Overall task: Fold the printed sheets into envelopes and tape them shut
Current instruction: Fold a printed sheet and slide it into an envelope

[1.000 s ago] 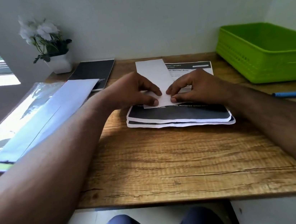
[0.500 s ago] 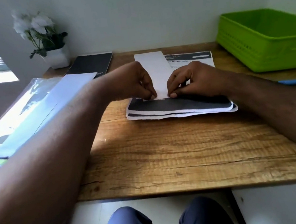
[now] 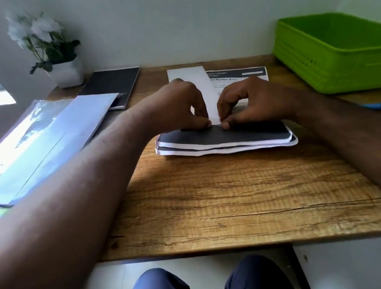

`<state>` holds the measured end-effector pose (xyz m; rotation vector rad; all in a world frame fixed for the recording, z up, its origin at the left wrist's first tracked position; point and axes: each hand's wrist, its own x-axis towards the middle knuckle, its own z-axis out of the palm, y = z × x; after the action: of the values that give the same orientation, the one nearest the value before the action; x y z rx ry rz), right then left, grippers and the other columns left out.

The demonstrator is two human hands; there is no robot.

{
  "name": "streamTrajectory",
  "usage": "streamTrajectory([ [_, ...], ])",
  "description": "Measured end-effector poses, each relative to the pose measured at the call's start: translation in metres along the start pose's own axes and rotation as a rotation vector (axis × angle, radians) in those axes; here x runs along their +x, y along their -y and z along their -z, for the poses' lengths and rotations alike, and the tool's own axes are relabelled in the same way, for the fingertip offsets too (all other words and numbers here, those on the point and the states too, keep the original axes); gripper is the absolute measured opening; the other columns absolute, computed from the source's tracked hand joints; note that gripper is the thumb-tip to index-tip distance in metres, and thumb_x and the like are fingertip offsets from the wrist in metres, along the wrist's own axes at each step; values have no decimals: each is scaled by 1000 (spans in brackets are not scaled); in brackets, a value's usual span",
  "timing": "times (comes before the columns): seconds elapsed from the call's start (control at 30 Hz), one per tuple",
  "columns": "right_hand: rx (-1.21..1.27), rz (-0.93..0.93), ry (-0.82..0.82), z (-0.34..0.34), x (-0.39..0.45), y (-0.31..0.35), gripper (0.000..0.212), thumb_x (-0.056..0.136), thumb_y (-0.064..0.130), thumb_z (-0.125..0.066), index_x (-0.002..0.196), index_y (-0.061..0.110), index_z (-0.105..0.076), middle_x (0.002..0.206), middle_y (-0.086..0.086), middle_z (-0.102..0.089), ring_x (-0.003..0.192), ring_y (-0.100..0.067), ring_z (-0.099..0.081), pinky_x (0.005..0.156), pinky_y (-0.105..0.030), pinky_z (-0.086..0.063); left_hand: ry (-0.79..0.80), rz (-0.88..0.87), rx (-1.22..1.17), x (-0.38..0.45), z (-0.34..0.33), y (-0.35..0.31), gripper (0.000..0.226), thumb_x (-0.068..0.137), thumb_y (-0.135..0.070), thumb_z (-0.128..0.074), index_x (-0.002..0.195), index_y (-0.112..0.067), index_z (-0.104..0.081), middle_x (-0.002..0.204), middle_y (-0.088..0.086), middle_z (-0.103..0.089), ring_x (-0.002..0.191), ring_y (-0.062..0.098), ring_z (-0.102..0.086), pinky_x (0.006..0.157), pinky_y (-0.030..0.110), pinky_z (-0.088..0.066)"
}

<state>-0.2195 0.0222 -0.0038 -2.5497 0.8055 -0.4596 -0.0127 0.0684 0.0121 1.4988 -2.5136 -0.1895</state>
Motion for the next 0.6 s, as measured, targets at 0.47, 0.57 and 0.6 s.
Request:
streamTrajectory([
  [0.47, -585, 396, -254, -7, 9, -5, 20, 89, 19, -57, 81, 7, -70, 74, -9, -66, 68, -28, -61, 60, -35, -45, -114, 2, 204, 2, -5, -14, 12, 86, -28, -62, 91, -20, -70, 76, -10, -55, 72, 12, -53, 63, 25, -40],
  [0.57, -676, 372, -351, 5, 4, -12, 18, 92, 20, -58, 83, 10, -70, 80, -9, -66, 74, -29, -62, 67, -38, -45, -80, 116, 183, -10, 5, 2, 7, 80, -25, -67, 74, -22, -70, 73, -5, -65, 68, 16, -61, 63, 30, -51],
  [0.6, -706, 346, -394, 10, 2, -16, 18, 93, 22, -57, 84, 12, -69, 82, -9, -66, 76, -31, -61, 68, -39, -45, -76, 169, 187, -16, 10, 10, 11, 78, -24, -68, 68, -23, -68, 71, -4, -65, 66, 17, -61, 64, 31, -53],
])
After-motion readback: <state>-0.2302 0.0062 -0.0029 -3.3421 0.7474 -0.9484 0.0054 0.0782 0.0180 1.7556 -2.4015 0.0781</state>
